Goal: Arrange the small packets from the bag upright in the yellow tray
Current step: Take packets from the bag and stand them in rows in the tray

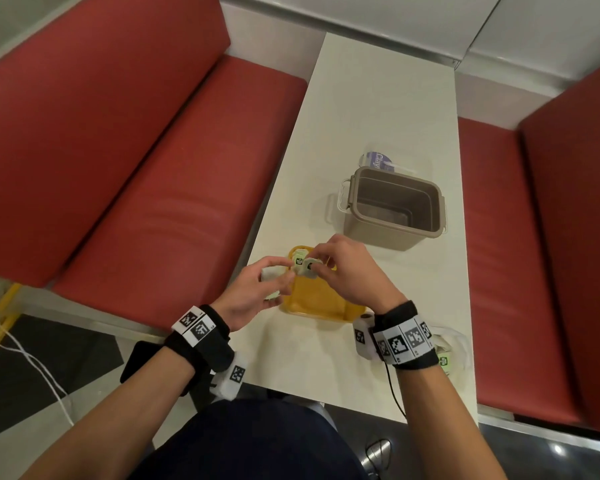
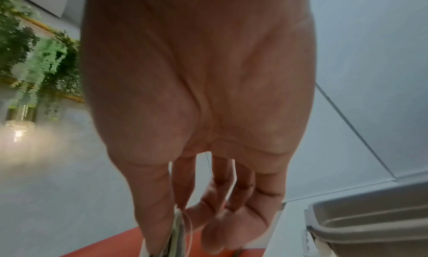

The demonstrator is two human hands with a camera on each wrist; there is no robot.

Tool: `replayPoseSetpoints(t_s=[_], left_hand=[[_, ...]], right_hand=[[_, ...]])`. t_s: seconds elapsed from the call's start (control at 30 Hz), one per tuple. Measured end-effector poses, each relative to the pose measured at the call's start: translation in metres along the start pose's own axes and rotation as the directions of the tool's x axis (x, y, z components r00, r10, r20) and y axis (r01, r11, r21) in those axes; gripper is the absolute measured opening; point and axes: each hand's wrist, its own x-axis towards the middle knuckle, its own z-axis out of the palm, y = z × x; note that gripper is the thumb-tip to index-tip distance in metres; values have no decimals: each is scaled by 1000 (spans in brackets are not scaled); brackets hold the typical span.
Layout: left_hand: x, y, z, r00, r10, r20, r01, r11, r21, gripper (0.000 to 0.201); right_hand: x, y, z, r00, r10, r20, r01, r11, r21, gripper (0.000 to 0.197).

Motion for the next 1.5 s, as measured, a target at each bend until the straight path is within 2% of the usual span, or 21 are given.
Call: replayPoseSetpoints(t_s=[0.07,0.13,0.23,0.33,0.4,0.57,0.63,0.7,0.77,0.83,0.97,1.1,1.27,1.37,1.5], left_hand=[[3,-2,3,999,13,47,-18,996,87,36],[6,-4,6,999,28,41,-34,990,138,28],[10,-8,9,999,47,3,-47,989,141,21],[13,-12,9,998,58,-9,-57,995,77,23],[14,-15,9,997,66,-29,-65,998,24,23],[18,-22,8,992,81,-93,-80,997,12,17],[20,-25,5,988,83,-134,-77,996,49,18],[22,-30,-1,973,85,-216,-63,992,109,16],[26,-38,-10,950,92,-298,-44,986,164,14],[28,-45,-17,936,97,-337,-30,980,198,14],[31,-54,-23,938,74,-339,28,958,286,18],[38,-60,-22,944,39,-329,95,919,382,23],[42,-60,-20,949,51,-310,93,897,432,23],[42,-60,-20,955,51,-291,85,896,436,24],[41,-56,-22,961,42,-273,70,918,389,24]], right_hand=[[3,-1,-2,998,-46,40,46,999,-7,18],[4,-3,-4,997,-56,49,56,998,3,17],[4,-5,-3,998,-22,-66,29,994,108,14],[1,-6,6,971,70,-230,5,951,308,13],[-2,-2,14,958,142,-249,-30,915,403,17],[-5,7,42,940,220,-262,-61,861,505,8],[-3,13,51,913,271,-306,-80,853,517,7],[2,23,61,871,349,-346,-152,861,486,6],[11,36,71,852,418,-315,-264,863,431,5],[22,44,83,870,438,-225,-341,865,367,8],[41,46,105,894,440,-85,-389,857,337,8],[47,45,125,865,494,-93,-445,838,315,7],[49,43,132,812,563,-154,-499,806,317,10],[51,40,136,800,578,-161,-510,797,325,9],[52,37,139,781,604,-156,-517,767,381,17]])
